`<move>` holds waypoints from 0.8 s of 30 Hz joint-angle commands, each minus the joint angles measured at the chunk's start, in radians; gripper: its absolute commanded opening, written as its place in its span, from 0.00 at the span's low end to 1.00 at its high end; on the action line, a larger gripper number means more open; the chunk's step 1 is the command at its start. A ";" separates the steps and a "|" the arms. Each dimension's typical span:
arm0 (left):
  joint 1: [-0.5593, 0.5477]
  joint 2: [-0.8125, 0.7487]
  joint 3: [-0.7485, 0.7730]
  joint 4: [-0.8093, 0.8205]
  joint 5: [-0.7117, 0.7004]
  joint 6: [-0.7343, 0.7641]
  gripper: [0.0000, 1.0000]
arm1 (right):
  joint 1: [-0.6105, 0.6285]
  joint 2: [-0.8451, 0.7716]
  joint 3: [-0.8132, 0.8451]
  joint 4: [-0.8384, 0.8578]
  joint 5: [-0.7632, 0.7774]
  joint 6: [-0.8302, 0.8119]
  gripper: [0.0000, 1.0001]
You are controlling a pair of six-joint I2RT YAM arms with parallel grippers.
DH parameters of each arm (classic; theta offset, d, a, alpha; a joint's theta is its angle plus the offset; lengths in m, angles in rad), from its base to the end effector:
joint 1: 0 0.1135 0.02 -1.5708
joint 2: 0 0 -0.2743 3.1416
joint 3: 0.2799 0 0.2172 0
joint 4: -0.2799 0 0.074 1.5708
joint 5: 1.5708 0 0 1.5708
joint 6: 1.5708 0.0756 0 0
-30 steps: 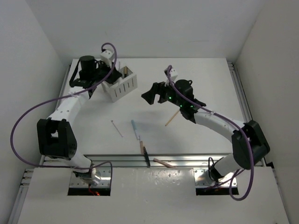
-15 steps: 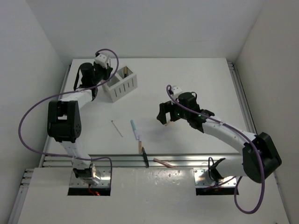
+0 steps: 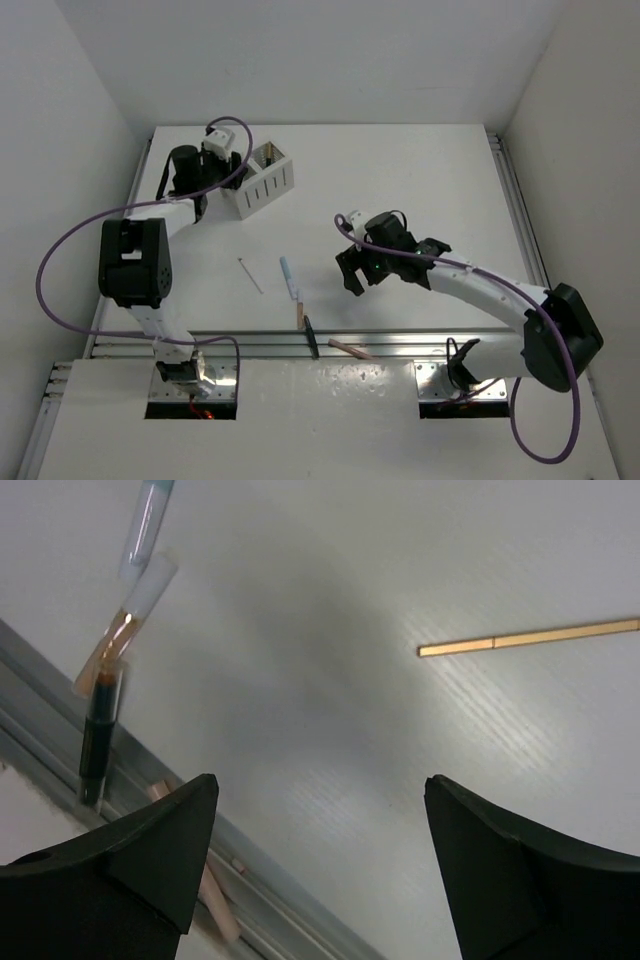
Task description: Organize the makeup
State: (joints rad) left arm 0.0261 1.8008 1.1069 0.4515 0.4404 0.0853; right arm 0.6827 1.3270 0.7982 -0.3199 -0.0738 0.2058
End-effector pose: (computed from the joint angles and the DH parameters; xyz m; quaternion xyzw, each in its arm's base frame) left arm 0.4203 -0.0213 0.2590 0.1573 0.7641 -0.1382 0.6102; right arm 0.2006 0.1703 0.2141 -0.2335 0.9054 0.1829 0.3039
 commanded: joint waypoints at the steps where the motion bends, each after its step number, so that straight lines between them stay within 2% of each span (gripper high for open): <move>1: 0.008 -0.064 0.050 -0.075 -0.032 0.013 0.60 | 0.056 -0.008 0.016 -0.117 0.009 -0.055 0.84; 2: 0.008 -0.064 0.059 -0.094 -0.049 0.013 0.62 | 0.067 -0.009 0.012 -0.137 0.006 -0.065 0.76; 6: -0.001 -0.086 0.138 -0.213 -0.155 -0.018 0.65 | 0.142 -0.005 -0.005 -0.168 0.002 -0.056 0.66; 10: -0.025 -0.086 0.236 -0.342 -0.270 -0.027 0.66 | 0.225 0.014 -0.021 -0.160 0.025 -0.022 0.66; 14: -0.015 -0.104 0.317 -0.447 -0.279 -0.094 0.66 | 0.314 0.047 -0.019 -0.162 0.071 0.035 0.66; 18: 0.005 -0.171 0.308 -0.528 -0.256 -0.121 0.66 | 0.380 0.081 -0.031 -0.171 0.072 0.076 0.58; 24: 0.046 -0.432 0.168 -0.652 -0.281 -0.088 0.66 | 0.462 0.112 -0.103 -0.084 0.144 0.075 0.51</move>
State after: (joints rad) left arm 0.0433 1.5066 1.3136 -0.1188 0.1810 -0.0055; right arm 1.1145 1.4235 0.7155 -0.4587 0.0265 0.2619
